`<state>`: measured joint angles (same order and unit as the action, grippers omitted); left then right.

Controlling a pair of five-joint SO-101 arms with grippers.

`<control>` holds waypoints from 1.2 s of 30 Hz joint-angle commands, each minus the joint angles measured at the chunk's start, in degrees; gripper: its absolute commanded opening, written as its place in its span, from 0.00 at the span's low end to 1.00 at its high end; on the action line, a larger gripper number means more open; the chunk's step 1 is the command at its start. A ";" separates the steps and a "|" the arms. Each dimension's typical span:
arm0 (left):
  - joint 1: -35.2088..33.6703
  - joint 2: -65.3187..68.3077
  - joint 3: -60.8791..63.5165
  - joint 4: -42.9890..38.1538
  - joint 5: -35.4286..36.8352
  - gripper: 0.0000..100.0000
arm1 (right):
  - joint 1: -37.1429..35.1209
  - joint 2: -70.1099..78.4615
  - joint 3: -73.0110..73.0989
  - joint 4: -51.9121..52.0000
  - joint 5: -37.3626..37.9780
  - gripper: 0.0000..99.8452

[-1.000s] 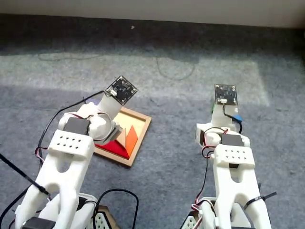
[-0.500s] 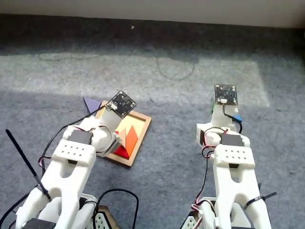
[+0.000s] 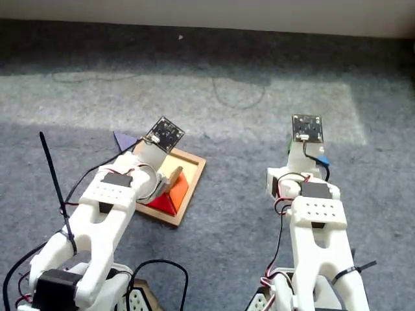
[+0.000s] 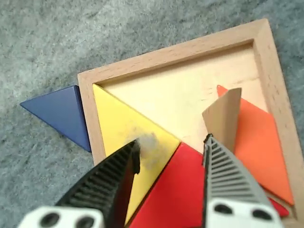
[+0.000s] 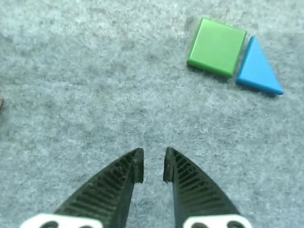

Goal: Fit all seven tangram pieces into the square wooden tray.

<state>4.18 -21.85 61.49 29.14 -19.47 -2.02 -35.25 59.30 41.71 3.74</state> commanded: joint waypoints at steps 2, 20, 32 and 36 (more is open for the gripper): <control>1.10 -2.07 -2.59 2.55 1.23 0.23 | 0.57 -1.27 -0.40 -1.71 0.09 0.08; 4.44 -25.27 2.86 9.32 4.31 0.23 | 0.57 -1.27 -0.40 -1.71 0.09 0.08; 0.40 -8.84 1.89 -3.43 4.22 0.23 | 0.57 -1.27 -0.40 -1.71 0.09 0.08; 0.04 -3.30 -0.84 -3.43 4.13 0.23 | 0.57 -1.27 -0.40 -1.71 0.09 0.08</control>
<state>5.23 -27.56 64.92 27.12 -15.25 -2.02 -35.25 59.30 41.71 3.74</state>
